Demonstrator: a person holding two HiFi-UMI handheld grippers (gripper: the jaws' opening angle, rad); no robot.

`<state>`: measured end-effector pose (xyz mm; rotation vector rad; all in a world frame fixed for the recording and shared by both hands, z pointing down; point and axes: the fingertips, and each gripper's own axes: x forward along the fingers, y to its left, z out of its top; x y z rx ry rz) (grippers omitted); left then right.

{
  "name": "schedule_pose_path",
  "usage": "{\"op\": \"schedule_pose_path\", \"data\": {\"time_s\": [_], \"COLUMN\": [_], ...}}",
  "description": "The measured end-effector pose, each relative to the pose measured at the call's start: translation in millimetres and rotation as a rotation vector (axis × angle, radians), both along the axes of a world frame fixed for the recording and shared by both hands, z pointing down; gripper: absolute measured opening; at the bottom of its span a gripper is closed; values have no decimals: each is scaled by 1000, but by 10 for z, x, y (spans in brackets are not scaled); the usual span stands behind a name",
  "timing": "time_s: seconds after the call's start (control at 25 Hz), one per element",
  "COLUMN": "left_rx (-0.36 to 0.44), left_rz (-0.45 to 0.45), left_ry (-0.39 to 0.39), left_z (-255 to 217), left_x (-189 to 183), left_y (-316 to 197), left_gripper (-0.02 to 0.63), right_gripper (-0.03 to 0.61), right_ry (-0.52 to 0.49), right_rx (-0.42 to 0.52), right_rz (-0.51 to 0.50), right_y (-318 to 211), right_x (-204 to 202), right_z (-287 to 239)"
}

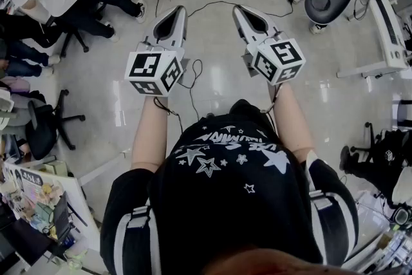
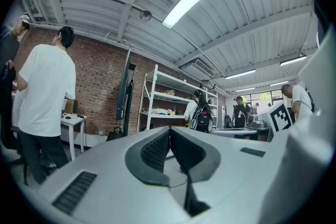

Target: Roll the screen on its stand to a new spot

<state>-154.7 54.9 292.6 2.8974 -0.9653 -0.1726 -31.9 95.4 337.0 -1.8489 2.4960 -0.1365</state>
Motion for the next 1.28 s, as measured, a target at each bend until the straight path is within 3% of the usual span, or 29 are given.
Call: {"op": "schedule_pose_path", "data": {"time_s": [0.28,0.52,0.92,1.12,1.28], "left_rx": [-9,-11,11,55,95], "left_rz": [-38,-78,-127,-140,-192], "left_ry": [8,-7,-27,-54,-31], "left_z": [50,95,-79,-136,-207], "left_x": [8,115,672,971,1115], "left_y": [-250,-616,-1366,-1579,-1805], "left_gripper": [11,11,11,11,11], "right_gripper": [6,7,7,8,7], "right_ry": [-1,-42,-50,-79,-78], "right_rx": [-8,-4,34,44,40], "right_rz": [2,-38,-142,-177,-204], "right_y": [-190,-652,-1602,-1917,-2130], "right_x": [127,267,733,1010,1177], "right_z": [69,124,-88,-114,-109]}}
